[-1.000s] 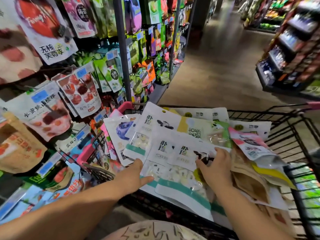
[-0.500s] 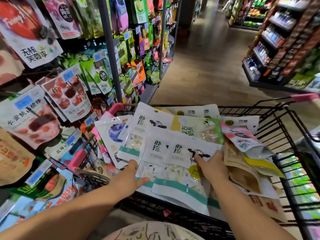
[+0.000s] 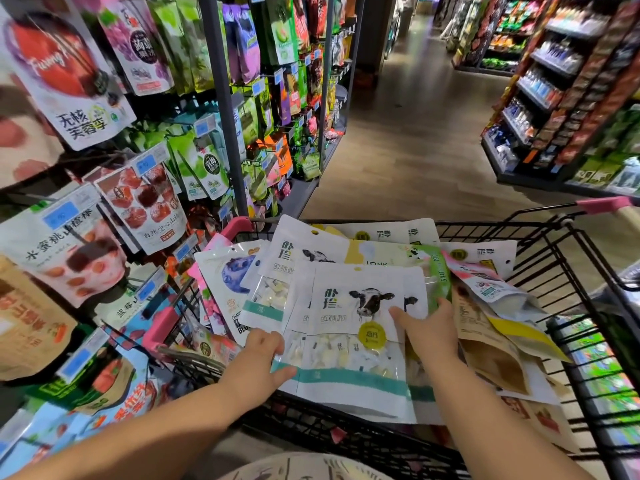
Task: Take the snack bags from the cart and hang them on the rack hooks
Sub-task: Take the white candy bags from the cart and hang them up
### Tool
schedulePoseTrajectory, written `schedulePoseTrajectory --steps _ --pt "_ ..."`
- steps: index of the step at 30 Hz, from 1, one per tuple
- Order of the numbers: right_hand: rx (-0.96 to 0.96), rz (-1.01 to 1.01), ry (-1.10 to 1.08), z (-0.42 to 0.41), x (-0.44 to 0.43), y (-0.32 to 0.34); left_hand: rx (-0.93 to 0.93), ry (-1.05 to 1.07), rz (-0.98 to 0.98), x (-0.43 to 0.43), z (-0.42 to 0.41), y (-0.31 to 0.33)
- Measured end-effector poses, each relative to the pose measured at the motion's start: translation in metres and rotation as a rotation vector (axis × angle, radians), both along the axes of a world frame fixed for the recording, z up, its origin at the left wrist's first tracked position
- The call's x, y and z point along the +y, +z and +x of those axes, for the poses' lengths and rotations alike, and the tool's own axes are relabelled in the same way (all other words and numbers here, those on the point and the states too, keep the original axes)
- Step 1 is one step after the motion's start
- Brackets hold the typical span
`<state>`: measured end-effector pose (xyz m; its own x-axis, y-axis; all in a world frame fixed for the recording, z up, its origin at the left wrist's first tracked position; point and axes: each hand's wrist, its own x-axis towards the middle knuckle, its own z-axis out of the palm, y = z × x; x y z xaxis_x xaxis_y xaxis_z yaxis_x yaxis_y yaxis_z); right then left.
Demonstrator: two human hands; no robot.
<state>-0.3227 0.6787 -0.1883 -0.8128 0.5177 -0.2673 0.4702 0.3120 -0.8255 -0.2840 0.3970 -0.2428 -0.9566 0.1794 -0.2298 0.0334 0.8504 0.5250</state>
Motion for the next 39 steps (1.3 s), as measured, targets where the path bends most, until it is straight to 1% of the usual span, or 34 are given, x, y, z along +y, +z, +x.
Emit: schedulePoseTrajectory --steps 2,5,10,12,14,15,16,17,19,21,23,24,27,28,30,32,33,34,35,37,38,39 --pt "-0.029 -0.085 0.022 -0.003 0.002 0.0 -0.005 -0.015 0.014 -0.001 0.0 -0.001" --pt "-0.024 -0.189 0.068 -0.012 0.009 -0.012 -0.029 -0.017 0.053 -0.001 -0.001 0.001" --pt "0.015 -0.141 0.077 -0.013 0.004 -0.001 -0.075 -0.017 0.094 -0.001 -0.003 0.002" --pt "0.051 -0.02 0.083 -0.01 0.0 -0.001 -0.075 -0.001 0.102 0.0 -0.003 0.002" --pt "0.075 0.227 0.115 -0.01 -0.005 -0.002 -0.069 0.012 0.111 0.002 -0.002 0.002" --pt "0.06 0.367 0.157 -0.01 -0.006 -0.005 -0.065 0.015 0.113 0.003 -0.003 0.002" --pt "0.009 0.462 0.217 -0.01 -0.009 -0.007 -0.062 0.017 0.114 0.003 -0.003 0.002" --pt "-0.075 0.488 0.279 -0.01 -0.013 -0.008 -0.061 0.017 0.112 0.004 -0.003 0.002" --pt "-0.219 0.398 0.356 -0.01 -0.02 -0.01 -0.061 0.016 0.103 0.004 -0.004 0.004" --pt "-0.242 0.318 0.337 -0.011 -0.026 -0.011 -0.066 0.017 0.09 0.004 -0.004 0.007" --pt "-0.226 0.193 0.311 -0.012 -0.029 -0.01 -0.06 -0.003 0.048 0.004 -0.006 0.011" --pt "-0.214 0.085 0.297 -0.013 -0.029 -0.011 -0.059 -0.017 0.027 0.005 -0.006 0.014" --pt "-0.164 -0.382 0.249 -0.014 -0.031 -0.013 -0.082 -0.035 -0.039 0.006 -0.007 0.019" --pt "-0.14 -0.49 0.24 -0.013 -0.033 -0.012 -0.096 -0.036 -0.068 0.006 -0.008 0.021" --pt "-0.09 -0.601 0.237 -0.013 -0.036 -0.009 -0.126 -0.032 -0.096 0.007 -0.008 0.026" --pt "-0.04 -0.696 0.256 -0.011 -0.041 -0.002 -0.153 -0.01 -0.08 0.007 -0.01 0.031" --pt "-0.023 -0.744 0.281 -0.01 -0.044 0.004 -0.157 0.021 -0.037 0.007 -0.01 0.035" --pt "-0.003 -0.758 0.298 -0.009 -0.047 0.008 -0.152 0.068 0.066 0.007 -0.01 0.039" --pt "0.005 -0.768 0.313 -0.008 -0.051 0.012 -0.181 0.13 0.24 0.007 -0.009 0.043" --pt "0.045 -0.77 0.337 -0.008 -0.057 0.018 -0.307 0.228 0.673 0.007 -0.011 0.052" --pt "0.059 -0.778 0.348 -0.009 -0.06 0.02 -0.374 0.263 0.839 0.006 -0.011 0.056" --pt "0.061 -0.792 0.356 -0.009 -0.063 0.023 -0.429 0.279 0.959 0.005 -0.012 0.061"
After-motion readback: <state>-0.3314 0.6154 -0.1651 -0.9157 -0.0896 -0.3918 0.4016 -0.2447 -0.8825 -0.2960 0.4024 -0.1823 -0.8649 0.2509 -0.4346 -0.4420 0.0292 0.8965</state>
